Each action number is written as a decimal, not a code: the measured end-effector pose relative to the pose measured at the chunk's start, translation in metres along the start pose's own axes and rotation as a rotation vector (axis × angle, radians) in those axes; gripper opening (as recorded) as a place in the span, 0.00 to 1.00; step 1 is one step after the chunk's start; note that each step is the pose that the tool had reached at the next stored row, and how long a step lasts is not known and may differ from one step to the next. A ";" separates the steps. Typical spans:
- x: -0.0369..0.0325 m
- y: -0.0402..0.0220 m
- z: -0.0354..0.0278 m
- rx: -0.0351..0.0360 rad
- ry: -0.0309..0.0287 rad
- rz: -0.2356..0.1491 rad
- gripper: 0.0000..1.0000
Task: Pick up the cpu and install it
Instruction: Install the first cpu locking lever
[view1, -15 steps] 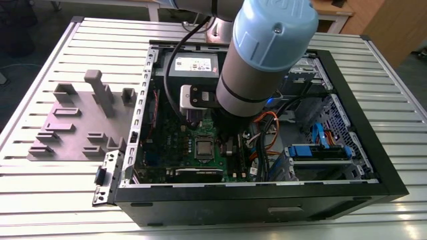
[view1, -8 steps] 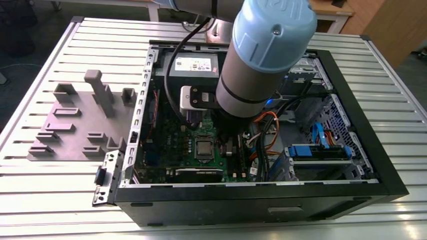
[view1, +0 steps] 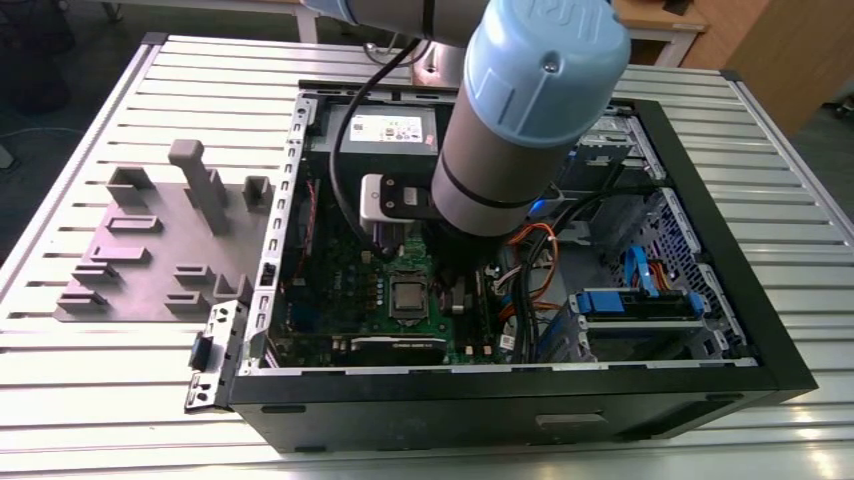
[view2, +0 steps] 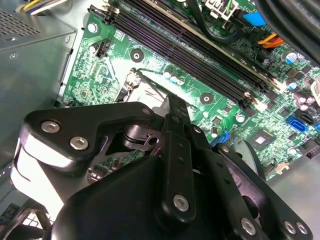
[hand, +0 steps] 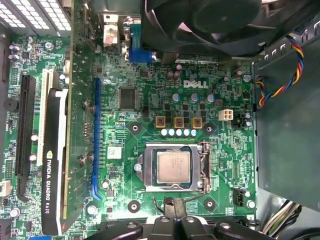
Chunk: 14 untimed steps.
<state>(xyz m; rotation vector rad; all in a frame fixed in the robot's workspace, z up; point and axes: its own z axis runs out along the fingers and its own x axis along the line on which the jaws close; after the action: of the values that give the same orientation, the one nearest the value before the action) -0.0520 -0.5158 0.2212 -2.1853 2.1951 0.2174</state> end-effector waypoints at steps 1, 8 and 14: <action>0.0000 0.0000 0.0003 0.0000 0.0006 0.000 0.11; 0.0003 -0.0001 0.0022 0.0001 0.0011 0.000 0.11; 0.0011 -0.0003 0.0035 0.0001 0.0008 0.000 0.11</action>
<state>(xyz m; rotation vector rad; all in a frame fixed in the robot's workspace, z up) -0.0520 -0.5165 0.2176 -2.1856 2.1955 0.2164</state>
